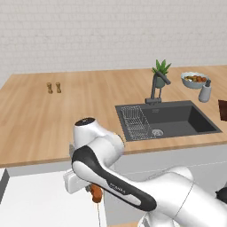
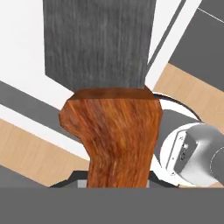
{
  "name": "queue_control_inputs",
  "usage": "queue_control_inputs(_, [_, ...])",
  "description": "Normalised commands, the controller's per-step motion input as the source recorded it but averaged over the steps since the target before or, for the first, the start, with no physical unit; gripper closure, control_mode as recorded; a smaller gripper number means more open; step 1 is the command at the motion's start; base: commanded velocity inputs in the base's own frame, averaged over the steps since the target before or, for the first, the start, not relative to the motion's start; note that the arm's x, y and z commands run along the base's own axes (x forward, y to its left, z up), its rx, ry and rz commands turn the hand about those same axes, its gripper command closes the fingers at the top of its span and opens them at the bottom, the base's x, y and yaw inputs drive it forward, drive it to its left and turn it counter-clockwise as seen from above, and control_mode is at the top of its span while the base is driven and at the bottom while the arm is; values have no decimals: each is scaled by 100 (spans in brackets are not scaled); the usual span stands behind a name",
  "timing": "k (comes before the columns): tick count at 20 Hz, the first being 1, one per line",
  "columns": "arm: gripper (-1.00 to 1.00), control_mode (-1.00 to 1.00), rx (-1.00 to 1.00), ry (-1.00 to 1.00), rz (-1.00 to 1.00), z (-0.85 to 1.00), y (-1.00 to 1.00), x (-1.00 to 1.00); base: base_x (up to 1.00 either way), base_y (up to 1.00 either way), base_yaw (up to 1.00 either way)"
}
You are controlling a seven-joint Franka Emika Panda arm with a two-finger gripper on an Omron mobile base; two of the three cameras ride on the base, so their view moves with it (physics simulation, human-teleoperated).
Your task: Pick up the knife from the drawer and place it on the cutting board. Then place the meat from the plate to the cutting board.
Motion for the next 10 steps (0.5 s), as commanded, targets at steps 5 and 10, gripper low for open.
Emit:
queue_control_inputs(5, [100, -100, 0, -1, 0, 91, -72, 69, 0, 0, 0])
queue_control_inputs(10, [100, -100, 0, 2, 0, 39, -100, 80, 0, 0, 0])
